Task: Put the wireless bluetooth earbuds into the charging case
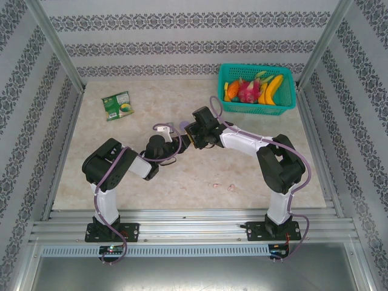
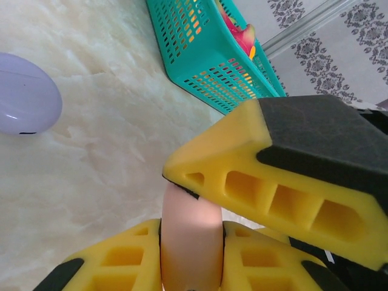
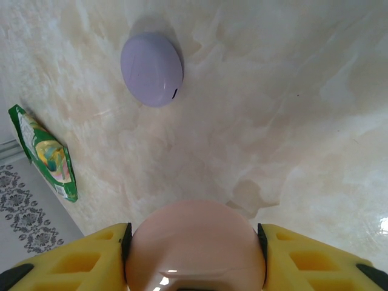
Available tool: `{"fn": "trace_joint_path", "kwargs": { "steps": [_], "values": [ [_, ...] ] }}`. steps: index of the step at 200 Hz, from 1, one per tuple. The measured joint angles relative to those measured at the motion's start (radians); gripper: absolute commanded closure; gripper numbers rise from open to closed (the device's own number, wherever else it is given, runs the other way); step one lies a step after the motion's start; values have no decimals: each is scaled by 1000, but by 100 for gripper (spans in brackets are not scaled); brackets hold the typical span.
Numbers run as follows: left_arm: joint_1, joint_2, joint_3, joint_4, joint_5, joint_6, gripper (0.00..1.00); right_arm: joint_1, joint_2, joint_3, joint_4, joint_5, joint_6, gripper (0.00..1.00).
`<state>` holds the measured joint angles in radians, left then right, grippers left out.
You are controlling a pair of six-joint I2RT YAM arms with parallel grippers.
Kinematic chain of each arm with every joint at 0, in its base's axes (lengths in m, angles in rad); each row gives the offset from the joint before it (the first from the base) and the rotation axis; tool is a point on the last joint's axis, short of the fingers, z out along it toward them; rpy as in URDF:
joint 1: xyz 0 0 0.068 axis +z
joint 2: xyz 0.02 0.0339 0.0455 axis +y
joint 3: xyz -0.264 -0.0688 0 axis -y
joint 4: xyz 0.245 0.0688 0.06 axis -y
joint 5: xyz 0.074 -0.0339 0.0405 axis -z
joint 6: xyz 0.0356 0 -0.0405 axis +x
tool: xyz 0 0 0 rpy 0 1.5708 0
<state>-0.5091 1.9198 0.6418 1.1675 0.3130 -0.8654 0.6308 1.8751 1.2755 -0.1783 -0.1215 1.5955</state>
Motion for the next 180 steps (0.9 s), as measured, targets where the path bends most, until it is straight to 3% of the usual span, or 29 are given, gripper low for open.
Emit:
{"fn": "trace_joint_path", "kwargs": {
  "steps": [20, 41, 96, 148, 180],
  "values": [
    [0, 0, 0, 1, 0, 0, 91, 0, 0, -2, 5, -2, -6, 30],
    [0, 0, 0, -4, -2, 0, 93, -1, -12, -2, 4, -8, -22, 24],
    [26, -141, -24, -128, 74, 43, 100, -88, -248, -146, 20, -19, -198, 21],
    [128, -336, -6, -308, 334, 131, 100, -158, -555, -473, 167, -62, -608, 22],
    [138, -370, 75, -440, 488, 177, 100, -158, -665, -523, 232, -165, -804, 22]
  ]
}}
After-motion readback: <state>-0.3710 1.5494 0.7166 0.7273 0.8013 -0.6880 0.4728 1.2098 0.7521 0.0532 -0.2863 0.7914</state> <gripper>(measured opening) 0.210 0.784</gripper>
